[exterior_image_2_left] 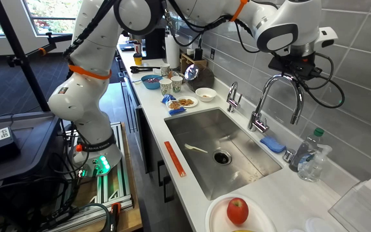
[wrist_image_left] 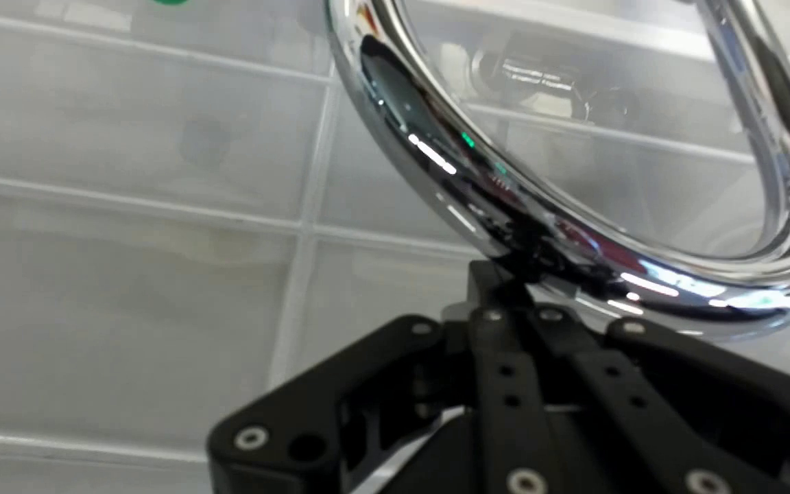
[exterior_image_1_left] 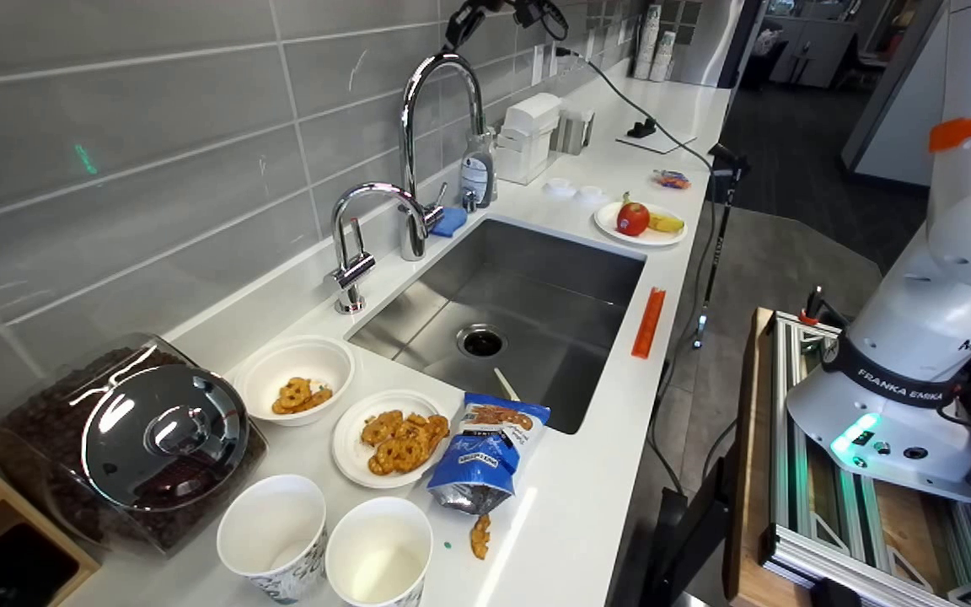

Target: Push the faucet to the center of the sink.

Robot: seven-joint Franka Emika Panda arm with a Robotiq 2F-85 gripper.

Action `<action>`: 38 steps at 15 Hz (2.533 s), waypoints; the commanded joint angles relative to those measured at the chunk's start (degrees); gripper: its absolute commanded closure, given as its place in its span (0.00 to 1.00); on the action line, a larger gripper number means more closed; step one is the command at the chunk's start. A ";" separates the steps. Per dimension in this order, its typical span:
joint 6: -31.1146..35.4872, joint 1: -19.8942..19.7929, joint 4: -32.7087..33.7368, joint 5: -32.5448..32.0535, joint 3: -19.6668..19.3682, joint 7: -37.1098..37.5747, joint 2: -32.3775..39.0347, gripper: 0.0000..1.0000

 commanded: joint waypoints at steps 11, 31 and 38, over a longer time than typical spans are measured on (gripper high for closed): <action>-23.02 1.35 -2.35 -1.24 -3.77 0.00 -5.92 1.00; -26.87 6.17 -7.01 -1.25 -7.09 4.15 -10.05 1.00; -24.33 6.77 -8.79 -11.09 -9.39 8.78 -17.18 0.69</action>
